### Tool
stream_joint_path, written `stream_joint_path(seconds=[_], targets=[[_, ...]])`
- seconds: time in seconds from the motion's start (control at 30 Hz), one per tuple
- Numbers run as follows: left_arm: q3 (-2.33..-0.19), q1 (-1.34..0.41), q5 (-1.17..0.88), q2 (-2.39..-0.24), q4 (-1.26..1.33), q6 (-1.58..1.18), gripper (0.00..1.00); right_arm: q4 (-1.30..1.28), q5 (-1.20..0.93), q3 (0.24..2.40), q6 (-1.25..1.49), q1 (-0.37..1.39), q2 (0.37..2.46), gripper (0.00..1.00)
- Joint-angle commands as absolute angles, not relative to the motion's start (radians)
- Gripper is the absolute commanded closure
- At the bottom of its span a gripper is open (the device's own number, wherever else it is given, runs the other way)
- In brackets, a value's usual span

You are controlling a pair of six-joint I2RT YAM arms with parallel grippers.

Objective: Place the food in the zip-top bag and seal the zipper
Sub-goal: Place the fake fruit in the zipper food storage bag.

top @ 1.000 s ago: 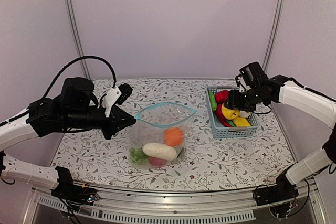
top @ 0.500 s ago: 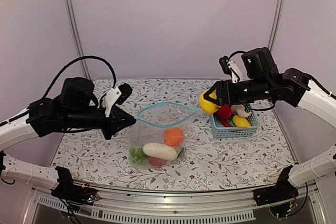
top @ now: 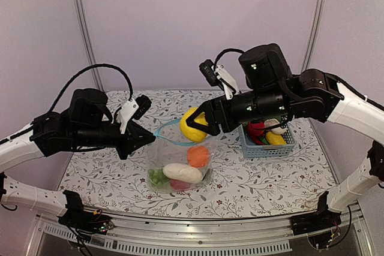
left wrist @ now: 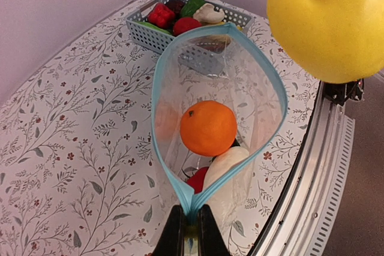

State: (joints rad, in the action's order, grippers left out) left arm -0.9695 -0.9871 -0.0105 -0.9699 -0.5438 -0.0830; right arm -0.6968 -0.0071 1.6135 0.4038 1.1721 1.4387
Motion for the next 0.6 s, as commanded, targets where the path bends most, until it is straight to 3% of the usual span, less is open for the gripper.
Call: stream_joint_path(seconds=[0.0,0.57], targets=[[-0.963,-0.979,-0.003,-0.959,-0.528,-0.091,1.0,-0.744,0.094,1.666,0.373,1.197,1.538,0.4],[-0.963,-0.979,-0.003,-0.956,-0.527,-0.089,1.0,-0.761,0.252,1.714,0.416,1.193,1.635,0.39]])
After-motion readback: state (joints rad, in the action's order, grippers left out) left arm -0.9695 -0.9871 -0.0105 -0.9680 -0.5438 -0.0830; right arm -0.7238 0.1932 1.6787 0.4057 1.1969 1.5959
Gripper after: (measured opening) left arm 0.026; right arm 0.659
